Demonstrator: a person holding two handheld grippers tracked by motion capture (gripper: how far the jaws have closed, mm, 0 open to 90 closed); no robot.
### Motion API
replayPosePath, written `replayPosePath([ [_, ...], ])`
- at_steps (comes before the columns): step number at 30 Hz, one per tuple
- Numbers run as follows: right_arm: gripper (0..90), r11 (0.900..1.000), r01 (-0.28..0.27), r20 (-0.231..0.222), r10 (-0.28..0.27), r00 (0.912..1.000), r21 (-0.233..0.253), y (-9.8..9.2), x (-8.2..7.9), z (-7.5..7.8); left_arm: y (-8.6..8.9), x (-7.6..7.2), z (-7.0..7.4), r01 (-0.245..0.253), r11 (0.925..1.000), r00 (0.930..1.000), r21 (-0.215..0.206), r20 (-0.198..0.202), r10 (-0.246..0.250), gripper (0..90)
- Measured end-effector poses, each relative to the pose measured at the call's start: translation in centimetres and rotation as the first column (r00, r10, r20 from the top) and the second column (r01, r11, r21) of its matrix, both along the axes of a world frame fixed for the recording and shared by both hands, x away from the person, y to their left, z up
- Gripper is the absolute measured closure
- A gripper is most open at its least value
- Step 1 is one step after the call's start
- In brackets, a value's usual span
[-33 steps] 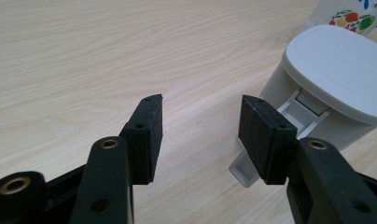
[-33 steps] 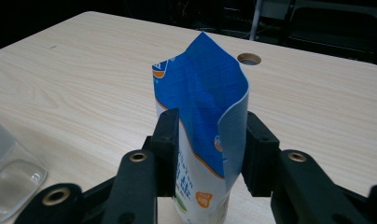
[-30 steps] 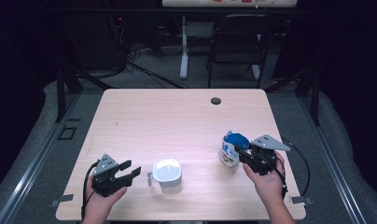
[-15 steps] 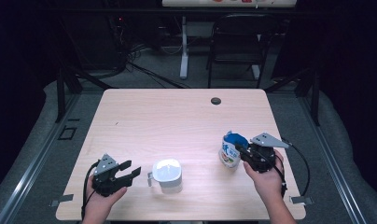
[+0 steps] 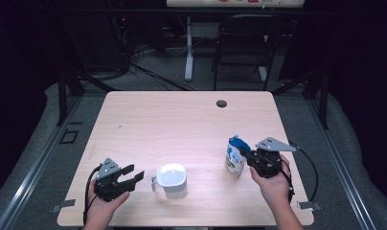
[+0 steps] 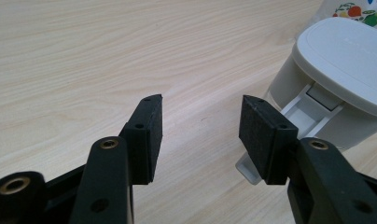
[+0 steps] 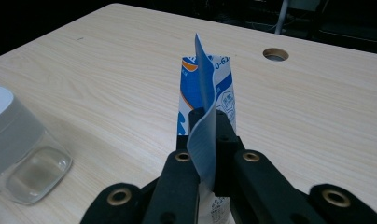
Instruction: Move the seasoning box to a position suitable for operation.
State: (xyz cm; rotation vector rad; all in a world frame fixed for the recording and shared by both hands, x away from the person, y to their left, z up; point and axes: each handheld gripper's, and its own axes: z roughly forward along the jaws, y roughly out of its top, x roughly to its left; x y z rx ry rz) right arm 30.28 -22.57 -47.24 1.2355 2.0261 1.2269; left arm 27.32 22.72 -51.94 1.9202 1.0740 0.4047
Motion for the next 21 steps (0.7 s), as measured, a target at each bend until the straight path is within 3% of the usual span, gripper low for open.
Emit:
replayPosePath([
  [10,90.0,0.997,-0.066,0.006,0.066,0.9978,0.029,0.5,-1.6,-0.1,0.1,0.1,-0.1,-0.007,1.0,0.9999,-0.007,0.008,0.008,50.1],
  [21,90.0,0.988,-0.141,0.017,0.14,0.99,0.07,0.2,-3.0,-0.6,0.2,0.1,-0.1,-0.014,0.9999,0.9999,-0.008,0.006,0.014,50.1],
])
